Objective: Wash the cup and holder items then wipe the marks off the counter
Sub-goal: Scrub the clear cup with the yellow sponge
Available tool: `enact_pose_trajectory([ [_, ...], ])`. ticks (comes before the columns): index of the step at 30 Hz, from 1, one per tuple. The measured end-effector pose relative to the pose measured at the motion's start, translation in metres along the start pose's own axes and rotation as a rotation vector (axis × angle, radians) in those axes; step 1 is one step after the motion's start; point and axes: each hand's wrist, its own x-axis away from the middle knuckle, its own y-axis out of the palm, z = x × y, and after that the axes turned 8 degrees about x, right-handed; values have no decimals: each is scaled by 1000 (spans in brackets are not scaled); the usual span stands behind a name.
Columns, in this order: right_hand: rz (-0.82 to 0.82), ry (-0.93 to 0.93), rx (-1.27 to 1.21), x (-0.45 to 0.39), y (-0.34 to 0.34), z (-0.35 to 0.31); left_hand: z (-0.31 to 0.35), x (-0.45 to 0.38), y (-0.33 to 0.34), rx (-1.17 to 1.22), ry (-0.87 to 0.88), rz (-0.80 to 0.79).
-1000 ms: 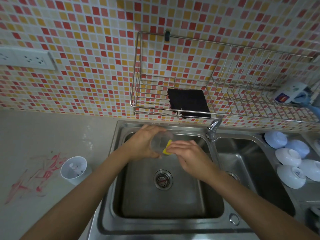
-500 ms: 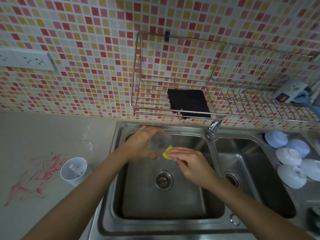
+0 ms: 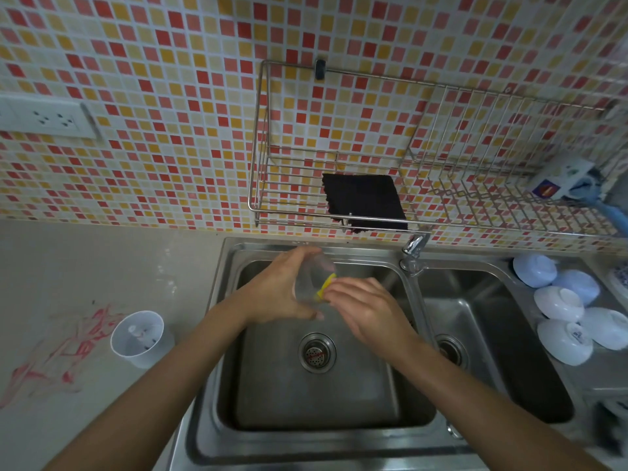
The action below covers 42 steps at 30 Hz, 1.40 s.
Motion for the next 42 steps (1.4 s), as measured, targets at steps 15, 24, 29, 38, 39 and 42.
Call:
enact_pose_trajectory([
  [15, -206, -140, 91, -16, -9, 18, -5, -1, -11, -275, 108, 35],
  [24, -269, -5, -161, -9, -7, 16, -12, 1, -5, -261, 119, -22],
  [29, -224, -115, 64, -12, -4, 7, -7, -6, -8, -242, 125, -27],
  [38, -242, -105, 148, -21, -8, 10, -5, -10, -10, -255, 130, -35],
  [39, -278, -66, 71, -18, -4, 6, -6, -10, -11, -256, 127, -54],
  [42, -388, 75, -255, -11, 3, 2, -13, -5, -9, -241, 98, -98],
])
